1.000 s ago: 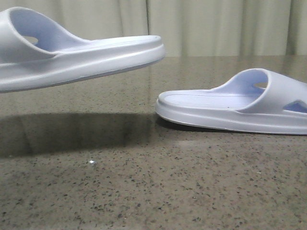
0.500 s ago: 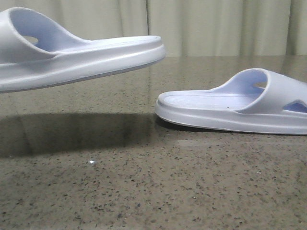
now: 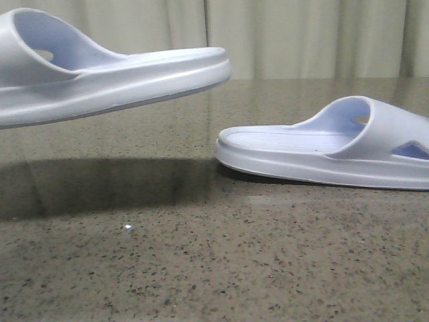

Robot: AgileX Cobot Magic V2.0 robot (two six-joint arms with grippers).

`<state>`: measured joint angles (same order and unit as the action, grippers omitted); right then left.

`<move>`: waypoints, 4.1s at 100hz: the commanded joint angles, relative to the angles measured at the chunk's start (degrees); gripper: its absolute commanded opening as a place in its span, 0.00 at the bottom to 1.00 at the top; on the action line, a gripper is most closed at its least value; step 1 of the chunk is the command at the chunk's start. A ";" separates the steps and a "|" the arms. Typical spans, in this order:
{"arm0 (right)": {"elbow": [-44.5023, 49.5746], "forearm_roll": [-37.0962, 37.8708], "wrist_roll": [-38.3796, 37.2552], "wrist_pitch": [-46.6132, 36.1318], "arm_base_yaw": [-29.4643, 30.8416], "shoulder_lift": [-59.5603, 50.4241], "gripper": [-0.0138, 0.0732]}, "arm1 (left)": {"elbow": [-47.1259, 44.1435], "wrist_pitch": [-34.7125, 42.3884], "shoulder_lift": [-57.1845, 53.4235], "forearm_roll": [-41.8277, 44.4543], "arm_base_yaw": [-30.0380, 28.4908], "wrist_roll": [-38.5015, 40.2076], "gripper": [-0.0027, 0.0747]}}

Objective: Insert blue slippers together front up

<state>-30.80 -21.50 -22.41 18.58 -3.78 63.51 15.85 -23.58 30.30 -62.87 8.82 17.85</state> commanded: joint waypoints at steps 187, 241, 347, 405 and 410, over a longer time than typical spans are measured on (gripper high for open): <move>-19.27 -10.57 12.86 12.73 -0.08 -21.50 0.04 | 1.53 0.78 0.06 -2.24 0.20 -1.12 0.06; -18.49 -24.00 22.81 19.01 -0.08 -21.50 0.04 | 1.53 -2.06 0.06 -6.20 0.20 -3.61 0.06; -15.43 -36.67 34.59 22.94 -0.54 -14.24 0.04 | 1.53 -6.64 0.06 -14.24 0.20 -10.68 0.06; -15.43 -38.85 39.56 16.25 -16.25 -5.30 0.04 | 1.53 -11.32 0.06 -20.32 0.20 -15.17 0.06; -15.43 -40.13 41.20 16.01 -17.30 -4.33 0.04 | 1.53 -11.91 0.06 -20.45 0.20 -15.17 0.06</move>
<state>-44.68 -56.56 15.27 32.05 -18.81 58.18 15.28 -30.89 30.30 -77.86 8.82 2.68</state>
